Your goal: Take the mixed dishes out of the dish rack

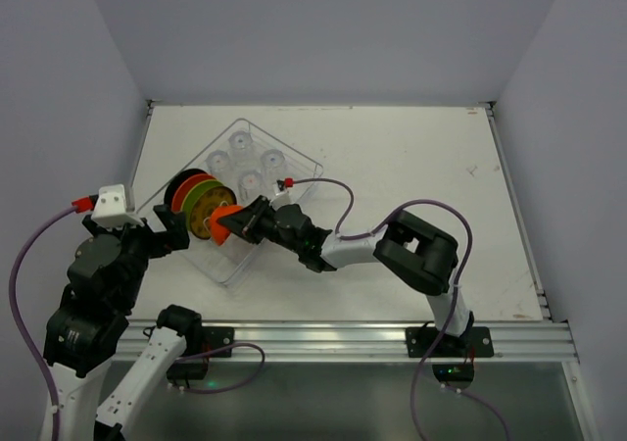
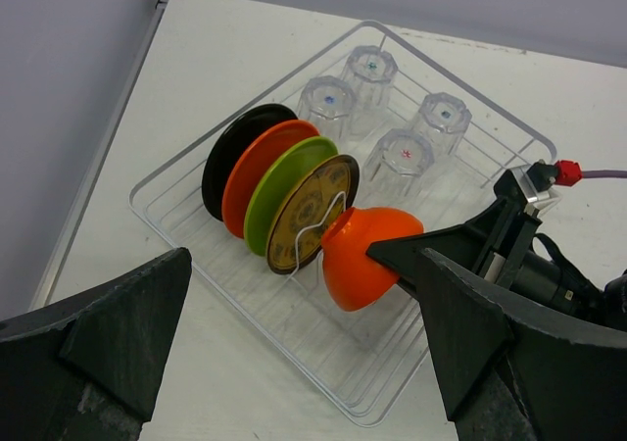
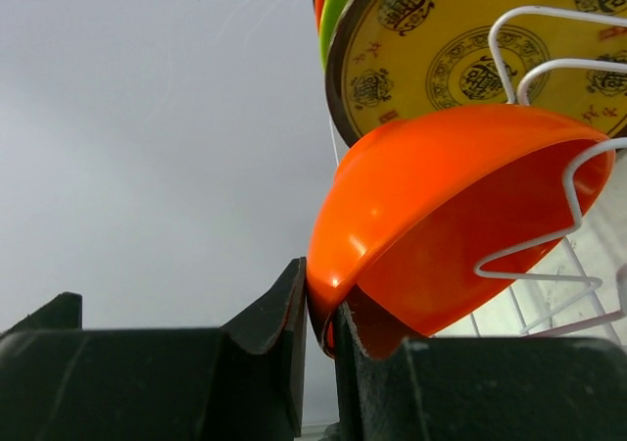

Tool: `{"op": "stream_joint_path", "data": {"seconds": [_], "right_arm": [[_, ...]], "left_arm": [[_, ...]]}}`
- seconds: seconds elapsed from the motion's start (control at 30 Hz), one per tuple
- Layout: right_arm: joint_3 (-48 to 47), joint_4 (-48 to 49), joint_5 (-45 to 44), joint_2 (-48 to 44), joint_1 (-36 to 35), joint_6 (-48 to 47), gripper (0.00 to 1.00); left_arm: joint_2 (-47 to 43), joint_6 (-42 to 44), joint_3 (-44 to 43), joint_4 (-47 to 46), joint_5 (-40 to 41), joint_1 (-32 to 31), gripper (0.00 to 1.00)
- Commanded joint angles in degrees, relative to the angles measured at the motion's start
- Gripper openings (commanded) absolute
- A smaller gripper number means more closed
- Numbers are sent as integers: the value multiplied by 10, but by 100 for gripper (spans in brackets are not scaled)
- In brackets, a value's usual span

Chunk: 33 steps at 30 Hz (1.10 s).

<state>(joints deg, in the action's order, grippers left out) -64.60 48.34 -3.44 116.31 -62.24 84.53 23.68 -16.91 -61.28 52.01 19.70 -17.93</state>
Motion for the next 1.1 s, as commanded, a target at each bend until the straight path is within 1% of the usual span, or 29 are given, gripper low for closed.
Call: {"op": "stream_joint_path", "data": {"seconds": [0.0, 0.1, 0.23, 0.4, 0.53, 0.57, 0.6, 0.63, 0.67, 0.7, 0.73, 0.77, 0.8, 0.83, 0.87, 0.9, 0.93, 0.97, 1.0, 1.03, 1.07], "right_arm": [[-18, 59, 5, 2, 7, -48, 0], [-29, 79, 25, -6, 14, -74, 0], [-52, 79, 57, -26, 26, -96, 0], [-41, 76, 86, -61, 44, -129, 0], [13, 70, 112, -127, 69, -154, 0], [22, 59, 117, -166, 74, -161, 0], [29, 10, 125, -188, 81, -179, 0], [41, -16, 140, -213, 89, -193, 0], [49, -45, 145, -265, 106, -212, 0], [52, -135, 147, -293, 118, -252, 0], [51, -178, 151, -318, 133, -274, 0], [47, -225, 153, -340, 166, -326, 0], [40, -342, 148, -375, 184, -354, 0], [8, -398, 133, -385, 225, -381, 0], [-10, -453, 123, -391, 247, -437, 0], [-27, -550, 112, -392, 264, -466, 0], [-71, -594, 97, -380, 285, -493, 0], [-96, -636, 74, -368, 322, -517, 0], [-115, -699, 67, -355, 338, -554, 0], [-158, -726, 58, -325, 366, -570, 0], [-177, -750, 36, -311, 378, -595, 0]], "left_arm": [[-5, 6, -4, -1, -1, -3, 100], [-14, 3, -8, -1, 11, -3, 100], [-34, -4, -7, -7, 29, -3, 100], [-52, -8, 2, -21, 60, -3, 100], [-64, -22, 20, -33, 108, -3, 100], [-65, -26, 26, -40, 117, -3, 100], [-65, -30, 32, -45, 125, -3, 100], [-65, -33, 38, -49, 132, -3, 100], [-65, -31, 49, -60, 144, -3, 100], [-64, -30, 55, -64, 151, -3, 100], [-62, -25, 60, -67, 162, -3, 100], [-61, -25, 68, -76, 168, -3, 100], [-62, -27, 70, -79, 169, -3, 100], [-67, -31, 75, -83, 165, -3, 100], [-71, -31, 82, -96, 163, -3, 100], [-74, -34, 96, -103, 165, -3, 100], [-81, -42, 100, -103, 166, -3, 100], [-86, -40, 106, -116, 166, -3, 100], [-96, -39, 120, -123, 166, -3, 100], [-101, -37, 125, -128, 166, -3, 100], [-107, -37, 130, -138, 164, -3, 100]]}}
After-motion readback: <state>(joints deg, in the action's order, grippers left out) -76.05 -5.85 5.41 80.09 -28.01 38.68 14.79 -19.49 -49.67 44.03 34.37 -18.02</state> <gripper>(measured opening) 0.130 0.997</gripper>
